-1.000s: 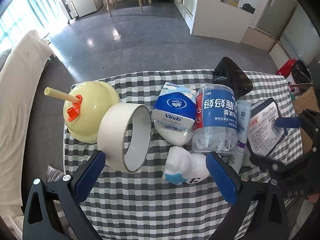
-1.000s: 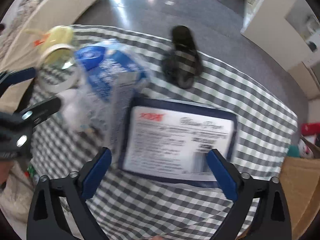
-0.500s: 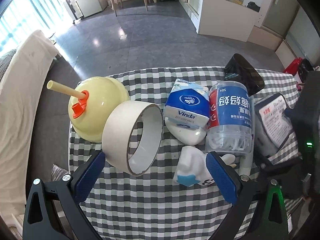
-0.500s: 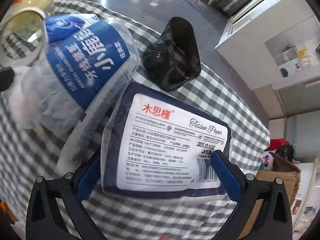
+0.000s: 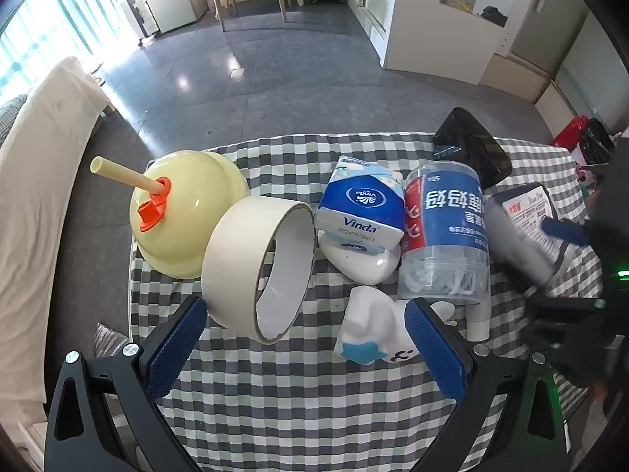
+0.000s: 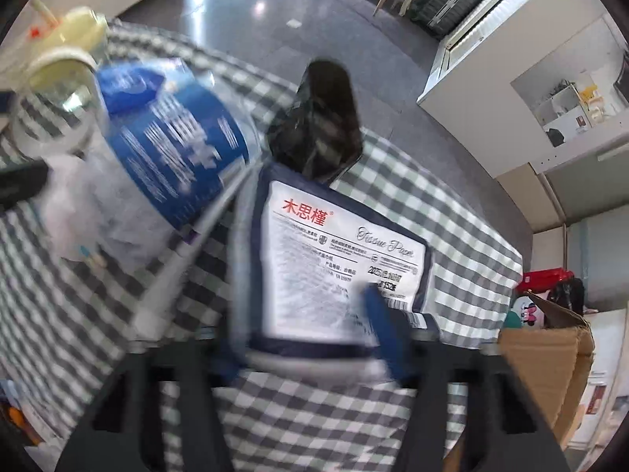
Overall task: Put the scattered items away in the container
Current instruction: 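Grasp the white tissue pack with the right tool and lift it, then grasp the masking tape roll with left tool while right tool holds the tissue pack, then carry the tape roll and tissue pack into the cardboard box and release both, then move both tools back to the table and grasp the black cup with right tool, then grasp the white plush toy with left tool while right tool carries the black cup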
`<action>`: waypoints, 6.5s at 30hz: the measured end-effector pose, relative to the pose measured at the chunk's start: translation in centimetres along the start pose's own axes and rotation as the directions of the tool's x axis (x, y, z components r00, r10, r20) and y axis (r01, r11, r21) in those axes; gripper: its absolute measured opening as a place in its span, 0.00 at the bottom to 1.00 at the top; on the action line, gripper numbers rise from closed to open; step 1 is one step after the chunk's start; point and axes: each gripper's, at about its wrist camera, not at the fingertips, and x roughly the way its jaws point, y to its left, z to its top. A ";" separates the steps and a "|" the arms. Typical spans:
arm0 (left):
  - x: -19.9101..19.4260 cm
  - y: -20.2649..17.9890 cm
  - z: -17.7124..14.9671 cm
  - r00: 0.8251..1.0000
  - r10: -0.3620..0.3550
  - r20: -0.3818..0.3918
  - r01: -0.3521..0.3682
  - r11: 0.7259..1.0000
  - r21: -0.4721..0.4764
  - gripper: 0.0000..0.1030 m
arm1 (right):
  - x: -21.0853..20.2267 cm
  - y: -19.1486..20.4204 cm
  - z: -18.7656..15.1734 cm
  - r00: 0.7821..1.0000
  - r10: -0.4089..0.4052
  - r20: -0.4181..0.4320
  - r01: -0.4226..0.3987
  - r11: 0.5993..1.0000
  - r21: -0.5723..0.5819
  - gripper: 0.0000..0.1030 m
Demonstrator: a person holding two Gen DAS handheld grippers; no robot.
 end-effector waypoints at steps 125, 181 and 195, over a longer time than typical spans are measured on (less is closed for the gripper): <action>-17.5 -18.6 -0.5 0.971 -0.046 0.235 -0.019 0.963 0.269 1.00 | -19.2 -20.0 -16.4 0.944 0.089 0.317 -0.216 0.894 0.393 0.72; 1.7 -5.2 -2.7 0.993 -0.035 0.110 0.031 0.999 0.035 0.81 | 4.3 -4.4 9.1 0.966 0.255 -0.042 -0.245 0.955 0.169 0.51; -2.9 -3.2 -3.1 0.978 -0.098 0.183 0.100 0.995 -0.004 0.69 | 0.6 -5.3 7.1 0.965 0.260 0.008 -0.258 0.951 0.168 0.27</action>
